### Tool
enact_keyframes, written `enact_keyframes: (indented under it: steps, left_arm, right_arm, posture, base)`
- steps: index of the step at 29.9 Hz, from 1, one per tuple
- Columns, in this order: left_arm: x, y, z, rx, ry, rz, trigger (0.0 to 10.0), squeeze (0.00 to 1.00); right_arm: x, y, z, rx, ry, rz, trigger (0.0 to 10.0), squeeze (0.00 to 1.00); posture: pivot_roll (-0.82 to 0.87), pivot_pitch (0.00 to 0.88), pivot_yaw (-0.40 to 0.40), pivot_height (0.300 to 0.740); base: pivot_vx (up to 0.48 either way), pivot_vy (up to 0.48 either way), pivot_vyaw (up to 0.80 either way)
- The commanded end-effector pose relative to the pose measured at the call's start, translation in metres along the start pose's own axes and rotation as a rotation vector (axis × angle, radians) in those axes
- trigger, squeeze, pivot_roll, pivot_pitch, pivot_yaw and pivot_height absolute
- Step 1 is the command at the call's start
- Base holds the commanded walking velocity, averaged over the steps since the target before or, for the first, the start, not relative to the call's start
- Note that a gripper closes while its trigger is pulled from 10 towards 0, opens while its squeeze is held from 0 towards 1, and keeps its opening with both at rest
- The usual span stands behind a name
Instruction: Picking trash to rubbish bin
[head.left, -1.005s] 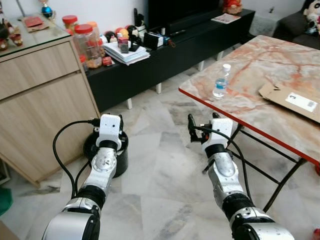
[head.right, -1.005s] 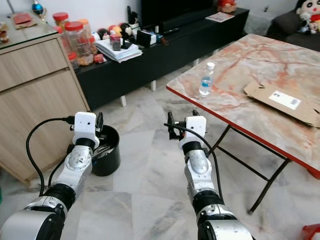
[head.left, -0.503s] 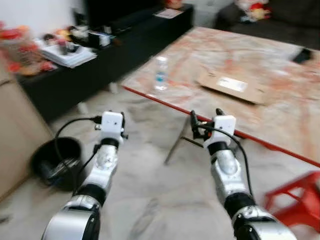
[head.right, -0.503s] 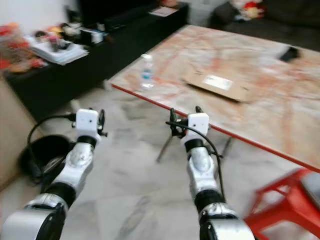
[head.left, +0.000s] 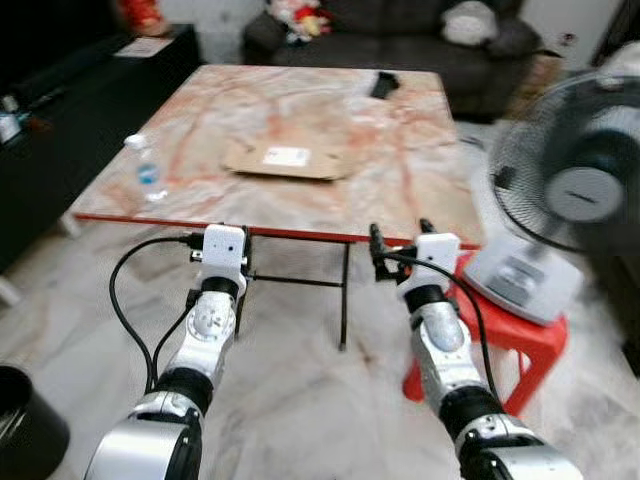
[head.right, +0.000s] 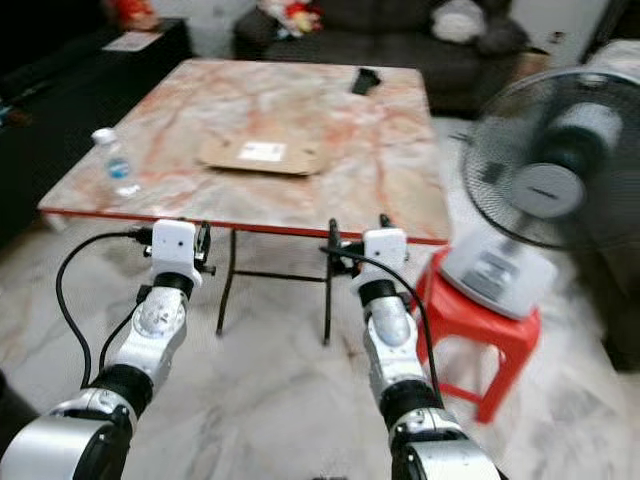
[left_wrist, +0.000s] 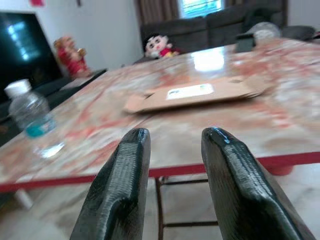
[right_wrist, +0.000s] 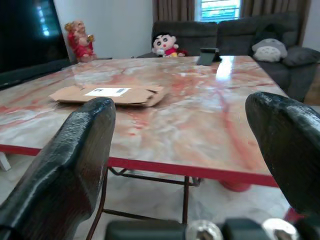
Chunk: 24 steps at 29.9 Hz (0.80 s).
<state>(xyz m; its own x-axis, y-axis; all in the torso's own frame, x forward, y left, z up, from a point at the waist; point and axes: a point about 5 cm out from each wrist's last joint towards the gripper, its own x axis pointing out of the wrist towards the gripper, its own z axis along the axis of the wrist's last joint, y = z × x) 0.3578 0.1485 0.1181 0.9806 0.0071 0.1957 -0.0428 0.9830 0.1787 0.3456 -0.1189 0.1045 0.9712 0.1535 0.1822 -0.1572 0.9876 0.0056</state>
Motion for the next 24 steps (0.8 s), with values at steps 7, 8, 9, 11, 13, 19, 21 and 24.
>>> enact_keyframes:
  steps: [7,8,9,11,13,19,21,24]
  left_arm:
    - [0.0034,0.0043,0.0043,-0.029,-0.012,0.028,10.0,0.0]
    - [0.0036,0.0054,0.0046,-0.027,-0.013,0.031,10.0,0.0]
    - [0.0036,0.006,0.0045,-0.025,-0.012,0.035,10.0,0.0]
    - [0.0035,0.0066,0.0041,-0.027,-0.009,0.041,10.0,0.0]
    - [0.0037,0.0074,0.0036,-0.031,-0.002,0.048,10.0,0.0]
    - [0.0043,0.0093,0.0036,-0.036,0.002,0.056,10.0,0.0]
    - [0.0045,0.0097,0.0038,-0.034,0.002,0.054,10.0,0.0]
    - [0.0047,0.0099,0.004,-0.034,0.002,0.055,10.0,0.0]
  right_arm:
    - [0.0044,0.0021,0.0086,0.01,-0.041,0.006,10.0,0.0]
    - [0.0046,0.0027,0.0088,0.021,-0.043,0.004,10.0,0.0]
    - [0.0047,0.0033,0.0089,0.023,-0.043,0.005,10.0,0.0]
    - [0.0049,0.0042,0.0089,0.019,-0.042,0.009,10.0,0.0]
    - [0.0053,0.0053,0.0091,0.017,-0.042,0.013,10.0,0.0]
    - [0.0056,0.0054,0.0096,0.02,-0.042,0.012,10.0,0.0]
    - [0.0059,0.005,0.0104,0.022,-0.044,0.009,10.0,0.0]
    - [0.006,0.0052,0.0106,0.022,-0.045,0.009,10.0,0.0]
  posture:
    - [-0.07,0.0,0.014,0.74]
    - [-0.06,0.0,0.013,0.74]
    - [-0.06,0.0,0.013,0.74]
    - [-0.06,0.0,0.013,0.74]
    - [-0.06,0.0,0.012,0.74]
    - [-0.06,0.0,0.012,0.74]
    - [-0.06,0.0,0.013,0.74]
    - [-0.06,0.0,0.013,0.74]
  base:
    - [0.0,0.0,-0.18]
    - [0.0,0.0,0.0]
    - [0.0,0.0,0.0]
    - [0.0,0.0,0.0]
    - [0.0,0.182,0.0]
    - [0.0,0.48,0.0]
    - [0.0,0.48,0.0]
    - [0.0,0.48,0.0]
